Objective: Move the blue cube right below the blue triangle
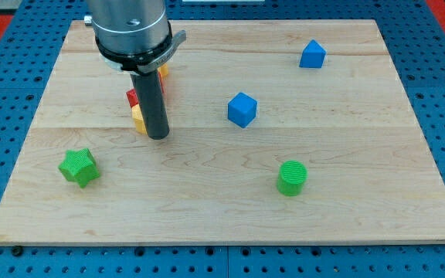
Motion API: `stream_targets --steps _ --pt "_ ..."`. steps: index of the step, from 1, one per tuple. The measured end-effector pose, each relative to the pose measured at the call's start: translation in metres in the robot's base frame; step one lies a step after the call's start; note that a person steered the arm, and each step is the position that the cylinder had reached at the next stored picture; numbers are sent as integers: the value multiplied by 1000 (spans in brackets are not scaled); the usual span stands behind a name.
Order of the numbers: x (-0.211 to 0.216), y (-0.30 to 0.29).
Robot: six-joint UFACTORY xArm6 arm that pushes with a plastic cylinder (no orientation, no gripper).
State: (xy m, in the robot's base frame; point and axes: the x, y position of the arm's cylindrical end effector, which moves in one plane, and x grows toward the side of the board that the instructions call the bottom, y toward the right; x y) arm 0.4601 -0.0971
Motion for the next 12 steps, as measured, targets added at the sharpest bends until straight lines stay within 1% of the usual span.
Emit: stream_targets --steps 1,2,4,5,6,7,8,9,11,12 --pt "8 34" --pt "-2 70" --pt "-29 172" --pt "-47 182" --pt "-25 144" --pt "-25 88" --pt "-36 70" --pt "-45 70" --pt "-68 134" --pt "-54 85"
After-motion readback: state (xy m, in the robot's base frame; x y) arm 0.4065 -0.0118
